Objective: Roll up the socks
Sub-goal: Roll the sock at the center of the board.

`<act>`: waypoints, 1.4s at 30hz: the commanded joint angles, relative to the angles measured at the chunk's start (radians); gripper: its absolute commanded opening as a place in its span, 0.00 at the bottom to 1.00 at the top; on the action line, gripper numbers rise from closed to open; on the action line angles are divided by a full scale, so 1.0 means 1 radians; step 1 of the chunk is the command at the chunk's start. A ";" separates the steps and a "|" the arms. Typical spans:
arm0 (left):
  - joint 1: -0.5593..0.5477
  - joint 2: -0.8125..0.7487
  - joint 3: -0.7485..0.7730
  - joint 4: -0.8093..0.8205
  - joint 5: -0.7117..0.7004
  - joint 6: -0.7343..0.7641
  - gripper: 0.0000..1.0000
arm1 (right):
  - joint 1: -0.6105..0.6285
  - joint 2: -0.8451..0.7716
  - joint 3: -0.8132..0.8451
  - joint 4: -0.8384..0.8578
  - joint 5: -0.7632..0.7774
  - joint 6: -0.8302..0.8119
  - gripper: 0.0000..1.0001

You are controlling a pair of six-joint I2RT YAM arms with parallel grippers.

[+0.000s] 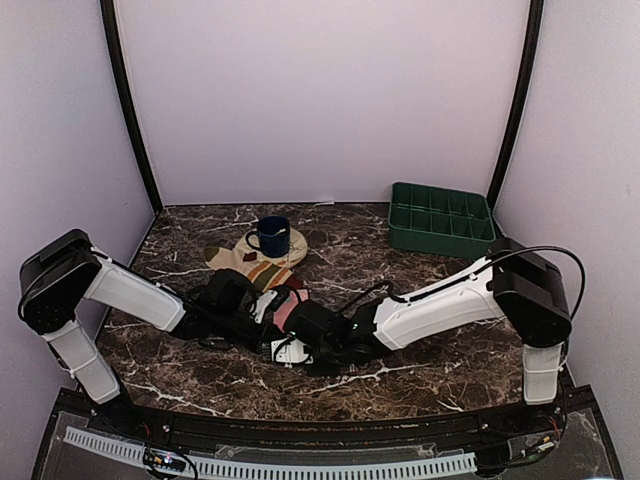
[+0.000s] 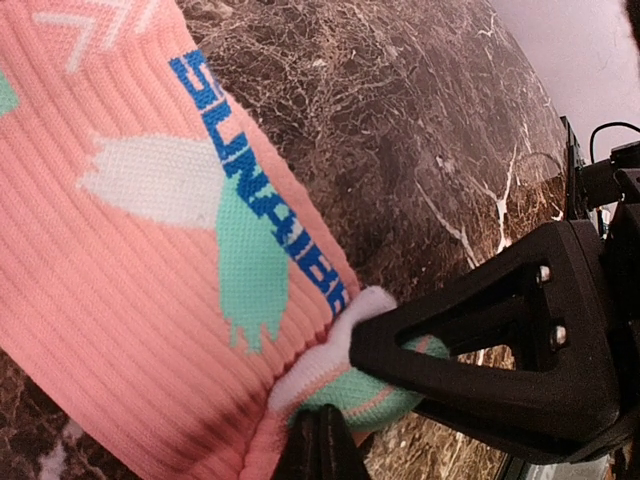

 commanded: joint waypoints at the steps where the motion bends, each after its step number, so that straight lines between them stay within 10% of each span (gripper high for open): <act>1: 0.002 0.011 -0.016 -0.134 -0.047 0.005 0.08 | -0.026 0.055 0.018 -0.097 -0.042 0.045 0.11; 11: 0.003 -0.144 -0.051 -0.151 -0.135 -0.046 0.32 | -0.053 0.035 0.091 -0.216 -0.196 0.126 0.07; 42: -0.072 -0.361 -0.199 0.072 -0.095 0.067 0.38 | -0.262 -0.011 0.022 -0.201 -0.984 0.546 0.07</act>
